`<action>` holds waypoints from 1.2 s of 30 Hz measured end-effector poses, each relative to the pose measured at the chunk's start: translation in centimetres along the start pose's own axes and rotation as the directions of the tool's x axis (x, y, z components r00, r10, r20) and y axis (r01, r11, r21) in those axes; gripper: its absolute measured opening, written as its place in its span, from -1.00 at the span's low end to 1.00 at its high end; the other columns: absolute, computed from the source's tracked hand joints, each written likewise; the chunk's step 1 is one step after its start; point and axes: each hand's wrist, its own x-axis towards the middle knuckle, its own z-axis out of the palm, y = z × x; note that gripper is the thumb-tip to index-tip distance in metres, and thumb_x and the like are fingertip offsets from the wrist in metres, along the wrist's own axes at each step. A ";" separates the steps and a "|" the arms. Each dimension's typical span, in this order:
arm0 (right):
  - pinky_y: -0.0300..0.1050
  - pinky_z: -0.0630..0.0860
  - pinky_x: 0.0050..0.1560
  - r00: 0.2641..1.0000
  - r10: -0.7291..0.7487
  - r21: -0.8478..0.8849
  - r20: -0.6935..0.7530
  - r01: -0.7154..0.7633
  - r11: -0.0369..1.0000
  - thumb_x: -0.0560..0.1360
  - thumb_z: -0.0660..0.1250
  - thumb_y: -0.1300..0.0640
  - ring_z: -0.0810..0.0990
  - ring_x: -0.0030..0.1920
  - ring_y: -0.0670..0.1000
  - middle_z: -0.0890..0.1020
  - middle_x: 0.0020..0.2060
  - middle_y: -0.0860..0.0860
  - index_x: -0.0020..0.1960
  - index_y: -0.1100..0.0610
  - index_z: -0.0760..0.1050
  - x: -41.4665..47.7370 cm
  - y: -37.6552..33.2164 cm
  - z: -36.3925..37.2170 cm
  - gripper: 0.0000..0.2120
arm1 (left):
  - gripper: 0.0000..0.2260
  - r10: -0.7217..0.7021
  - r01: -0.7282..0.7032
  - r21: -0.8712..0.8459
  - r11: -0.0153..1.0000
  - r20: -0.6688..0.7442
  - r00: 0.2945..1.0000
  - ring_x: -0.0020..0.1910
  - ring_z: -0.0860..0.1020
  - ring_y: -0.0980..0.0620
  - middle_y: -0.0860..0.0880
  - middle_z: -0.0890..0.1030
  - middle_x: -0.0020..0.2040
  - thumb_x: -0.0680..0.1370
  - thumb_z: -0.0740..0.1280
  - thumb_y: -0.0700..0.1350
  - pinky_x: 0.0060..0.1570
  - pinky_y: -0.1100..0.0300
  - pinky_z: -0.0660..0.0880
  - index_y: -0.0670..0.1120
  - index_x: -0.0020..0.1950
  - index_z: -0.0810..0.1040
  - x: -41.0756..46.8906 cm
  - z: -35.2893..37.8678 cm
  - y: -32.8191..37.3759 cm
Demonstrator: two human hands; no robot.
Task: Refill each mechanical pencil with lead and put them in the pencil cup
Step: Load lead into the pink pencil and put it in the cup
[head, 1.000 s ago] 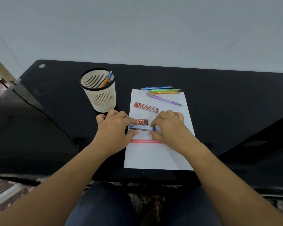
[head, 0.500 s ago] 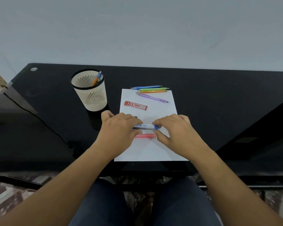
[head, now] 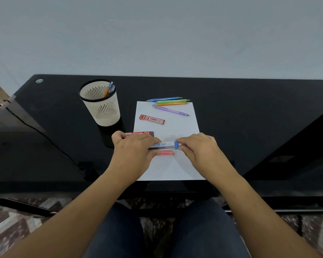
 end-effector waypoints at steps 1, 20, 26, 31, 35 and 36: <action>-0.09 0.33 0.17 1.000 0.007 0.006 -0.001 -0.007 1.000 0.59 0.22 0.02 0.51 0.10 0.00 0.63 0.08 -0.05 0.28 0.01 0.52 0.0 0.0 0.0 -0.70 | -0.77 0.005 -0.005 -0.001 1.000 -0.003 1.000 -0.11 0.63 0.00 0.08 0.69 -0.08 0.41 0.51 0.01 0.01 0.06 0.11 0.04 0.04 0.68 0.0 0.0 0.0; 0.11 0.61 -0.16 0.988 0.017 0.003 -0.156 -0.017 1.000 0.31 0.54 0.36 0.62 -0.24 0.08 0.69 -0.21 0.01 0.03 0.12 0.66 0.7 0.0 1.3 -0.67 | -0.78 0.031 -0.036 -0.058 0.998 -0.085 0.996 -0.09 0.64 0.05 0.12 0.69 -0.08 0.41 0.49 0.06 0.07 0.06 0.10 0.05 0.03 0.67 -0.5 0.9 -0.4; 0.00 0.39 0.11 0.993 0.058 -0.033 -0.107 -0.062 0.998 0.57 0.29 0.10 0.57 -0.03 0.06 0.65 -0.04 -0.03 0.17 0.05 0.58 0.9 -0.7 1.0 -0.79 | -0.76 0.029 -0.024 0.039 0.999 -0.152 0.988 -0.20 0.61 0.00 0.06 0.68 -0.13 0.36 0.56 -0.06 0.05 0.01 0.13 0.00 0.01 0.68 0.3 0.6 -0.8; -0.14 0.21 0.24 0.994 0.110 -0.044 0.007 -0.109 0.993 0.60 0.17 -0.06 0.46 0.16 -0.08 0.56 0.15 -0.14 0.28 -0.07 0.48 0.7 -1.1 0.7 -0.71 | -0.77 0.090 -0.064 0.116 0.991 -0.234 0.968 -0.16 0.61 -0.02 0.04 0.67 -0.12 0.38 0.55 -0.08 0.08 -0.02 0.14 -0.03 0.01 0.67 0.9 0.0 -1.2; -0.14 0.24 0.22 0.992 0.121 -0.031 0.039 -0.120 0.992 0.59 0.19 -0.07 0.47 0.12 -0.08 0.57 0.13 -0.13 0.26 -0.05 0.49 0.7 -1.4 0.7 -0.71 | -0.76 0.161 -0.122 0.163 0.979 -0.252 0.954 -0.11 0.62 -0.05 0.02 0.68 -0.10 0.36 0.55 -0.10 0.08 -0.04 0.15 -0.03 0.00 0.67 1.1 -0.3 -1.1; -0.14 0.25 0.21 0.991 0.124 -0.032 0.045 -0.123 0.992 0.59 0.19 -0.07 0.47 0.09 -0.08 0.58 0.11 -0.12 0.25 -0.04 0.50 0.7 -1.5 0.7 -0.71 | -0.76 0.174 -0.132 0.173 0.976 -0.250 0.953 -0.10 0.62 -0.06 0.01 0.68 -0.10 0.35 0.56 -0.10 0.08 -0.04 0.16 -0.03 0.00 0.67 1.1 -0.3 -1.1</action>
